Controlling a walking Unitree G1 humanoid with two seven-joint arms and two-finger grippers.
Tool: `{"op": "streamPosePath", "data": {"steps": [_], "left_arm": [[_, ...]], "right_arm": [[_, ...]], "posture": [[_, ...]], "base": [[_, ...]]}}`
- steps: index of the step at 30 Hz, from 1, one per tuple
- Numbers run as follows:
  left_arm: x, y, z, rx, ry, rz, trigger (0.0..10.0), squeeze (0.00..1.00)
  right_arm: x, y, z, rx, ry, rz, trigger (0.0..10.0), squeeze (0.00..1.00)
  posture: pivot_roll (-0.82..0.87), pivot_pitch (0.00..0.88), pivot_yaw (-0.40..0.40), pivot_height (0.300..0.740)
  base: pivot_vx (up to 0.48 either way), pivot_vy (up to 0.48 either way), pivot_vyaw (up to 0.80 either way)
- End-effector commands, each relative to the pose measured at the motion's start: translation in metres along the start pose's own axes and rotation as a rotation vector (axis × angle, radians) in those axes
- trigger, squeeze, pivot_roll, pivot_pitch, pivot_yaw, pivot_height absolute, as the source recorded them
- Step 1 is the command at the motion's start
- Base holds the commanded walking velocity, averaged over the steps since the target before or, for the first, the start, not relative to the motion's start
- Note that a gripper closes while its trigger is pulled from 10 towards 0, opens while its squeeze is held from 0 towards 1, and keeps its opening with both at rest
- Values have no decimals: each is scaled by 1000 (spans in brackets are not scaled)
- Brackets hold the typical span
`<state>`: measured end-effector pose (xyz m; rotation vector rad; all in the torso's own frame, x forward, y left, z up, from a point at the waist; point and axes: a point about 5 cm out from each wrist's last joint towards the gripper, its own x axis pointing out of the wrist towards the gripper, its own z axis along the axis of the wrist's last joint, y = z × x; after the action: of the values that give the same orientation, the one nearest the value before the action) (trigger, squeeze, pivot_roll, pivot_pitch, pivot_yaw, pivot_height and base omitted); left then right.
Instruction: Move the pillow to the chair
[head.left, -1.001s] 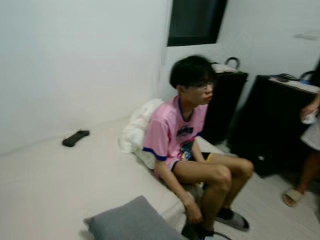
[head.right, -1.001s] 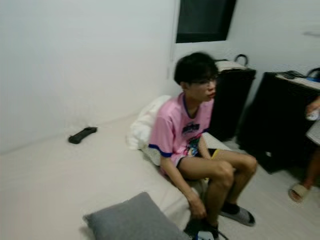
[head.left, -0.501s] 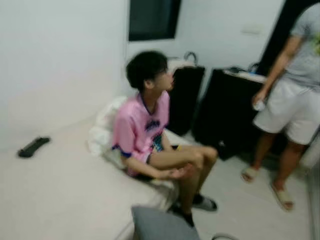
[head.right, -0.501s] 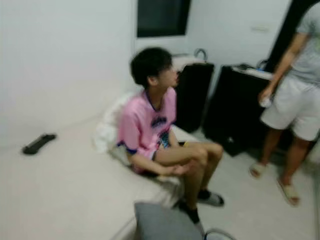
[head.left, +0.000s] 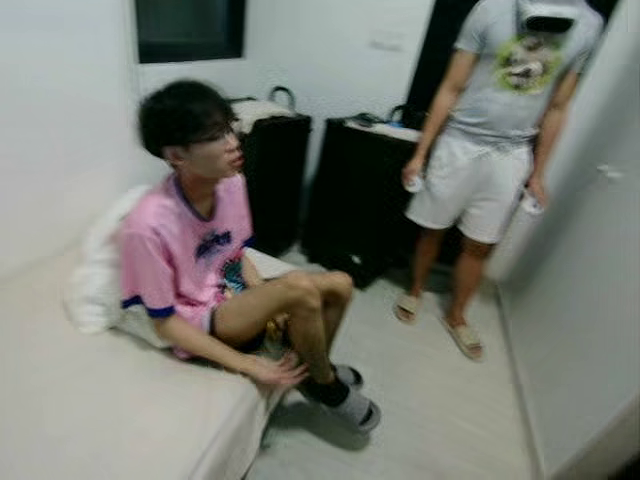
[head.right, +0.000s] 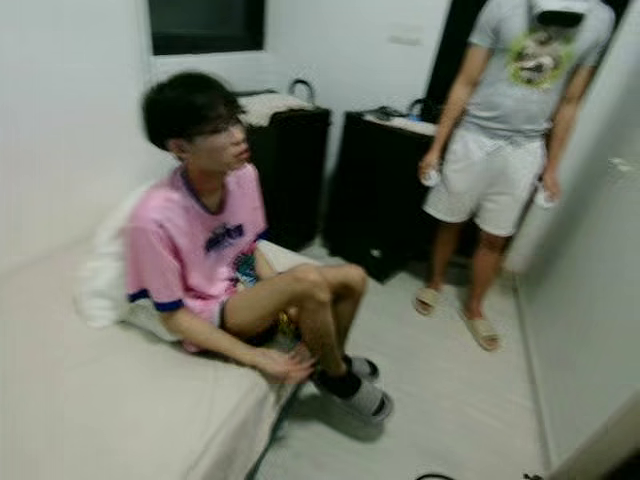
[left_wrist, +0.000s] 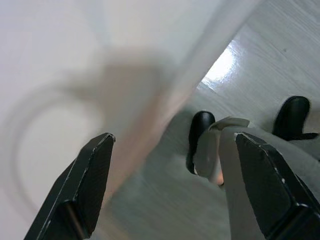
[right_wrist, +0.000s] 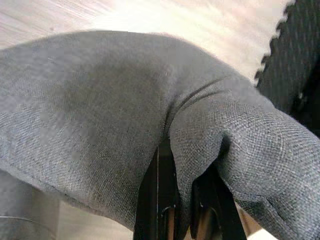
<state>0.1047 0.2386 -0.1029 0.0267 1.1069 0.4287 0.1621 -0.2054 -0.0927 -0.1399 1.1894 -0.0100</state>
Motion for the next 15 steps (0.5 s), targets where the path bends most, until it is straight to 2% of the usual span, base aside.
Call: {"op": "streamPosePath", "data": {"steps": [1, 15], "left_arm": [[0, -5, 2, 9, -7, -17, 10000, 0], [-1, -4, -1, 25, -10, -19, 10000, 0]], "right_arm": [[0, 3, 2, -27, -5, 19, 10000, 0], [0, 9, 4, -36, -11, 37, 10000, 0]], "posture": [[107, 7, -110, 731], [104, 26, -107, 731]], "base": [[0, 0, -763], [0, 0, -758]]}}
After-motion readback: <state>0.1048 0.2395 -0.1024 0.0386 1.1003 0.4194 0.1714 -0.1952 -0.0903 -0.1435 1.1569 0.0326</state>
